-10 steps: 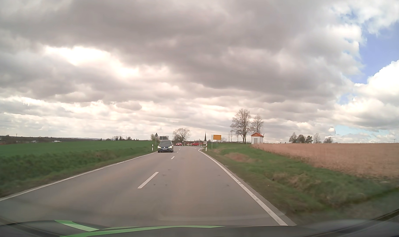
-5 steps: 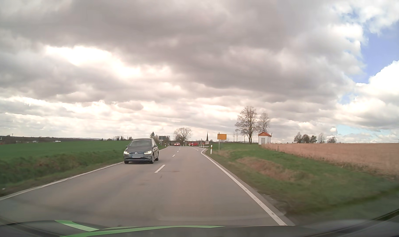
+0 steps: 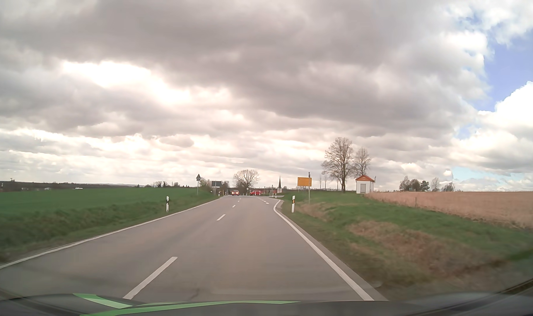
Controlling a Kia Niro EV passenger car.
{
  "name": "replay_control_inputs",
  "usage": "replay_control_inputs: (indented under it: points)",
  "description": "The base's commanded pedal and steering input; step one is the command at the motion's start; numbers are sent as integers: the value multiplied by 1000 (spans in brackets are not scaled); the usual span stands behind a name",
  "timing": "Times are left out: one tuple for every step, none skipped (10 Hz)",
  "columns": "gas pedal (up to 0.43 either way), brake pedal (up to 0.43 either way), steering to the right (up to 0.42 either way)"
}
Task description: Follow the waypoints while adhering to traffic rules and regulations
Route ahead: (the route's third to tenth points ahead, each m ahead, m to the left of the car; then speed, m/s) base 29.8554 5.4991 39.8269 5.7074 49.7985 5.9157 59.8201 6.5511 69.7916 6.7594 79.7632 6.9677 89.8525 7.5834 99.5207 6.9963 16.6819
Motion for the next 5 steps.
replay_control_inputs:
  points:
    - [0,0,-4]
    - [0,0,-5]
    - [0,0,-4]
    - [0,0,-4]
    - [0,6,-4]
